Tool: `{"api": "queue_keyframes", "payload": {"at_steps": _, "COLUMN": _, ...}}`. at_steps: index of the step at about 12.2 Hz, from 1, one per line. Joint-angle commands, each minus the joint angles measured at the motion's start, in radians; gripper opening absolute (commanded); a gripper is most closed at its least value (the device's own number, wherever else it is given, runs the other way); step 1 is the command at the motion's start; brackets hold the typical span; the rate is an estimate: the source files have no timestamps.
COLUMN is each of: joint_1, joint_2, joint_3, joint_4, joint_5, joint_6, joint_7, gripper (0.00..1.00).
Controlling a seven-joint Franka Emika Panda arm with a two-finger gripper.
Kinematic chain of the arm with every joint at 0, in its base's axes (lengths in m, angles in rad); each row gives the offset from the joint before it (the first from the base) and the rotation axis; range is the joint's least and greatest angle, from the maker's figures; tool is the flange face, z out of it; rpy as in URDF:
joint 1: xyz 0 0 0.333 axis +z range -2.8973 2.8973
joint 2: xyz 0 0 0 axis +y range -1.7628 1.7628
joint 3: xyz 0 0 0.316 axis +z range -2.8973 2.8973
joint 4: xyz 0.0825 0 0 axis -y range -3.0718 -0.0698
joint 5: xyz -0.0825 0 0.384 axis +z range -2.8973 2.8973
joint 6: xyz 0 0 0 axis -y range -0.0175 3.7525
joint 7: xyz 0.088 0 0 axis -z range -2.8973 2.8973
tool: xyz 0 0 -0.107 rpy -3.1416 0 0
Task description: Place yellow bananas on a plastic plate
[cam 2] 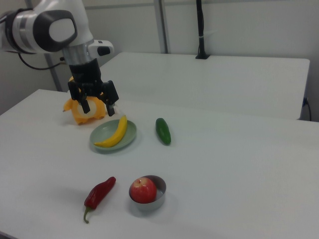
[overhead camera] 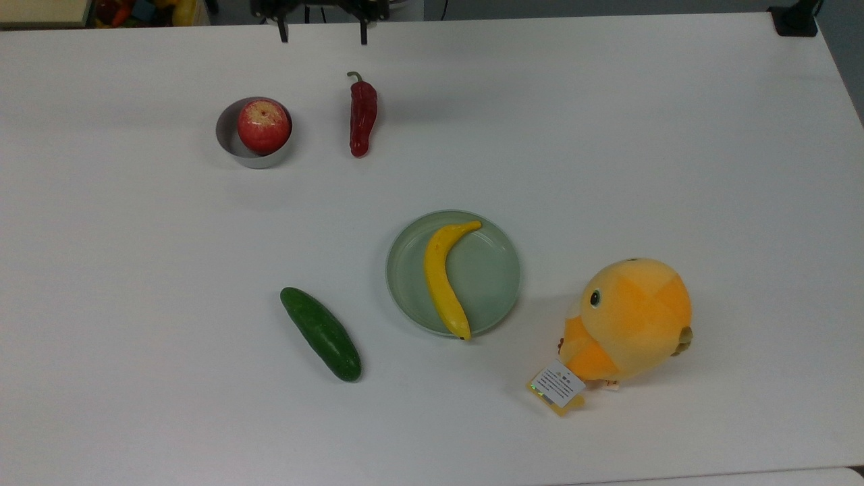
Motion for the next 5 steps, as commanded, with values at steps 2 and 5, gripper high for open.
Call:
{"api": "queue_keyframes", "payload": {"at_steps": 2, "joint_1": -0.037, "joint_2": -0.061, "joint_3": -0.002, "joint_4": -0.043, "joint_5": 0.023, "joint_6": -0.047, "joint_7": 0.019, "gripper": 1.00}}
{"api": "queue_keyframes", "payload": {"at_steps": 5, "joint_1": -0.039, "joint_2": -0.055, "joint_3": -0.002, "joint_4": -0.037, "joint_5": 0.023, "joint_6": -0.041, "joint_7": 0.020, "gripper": 1.00}}
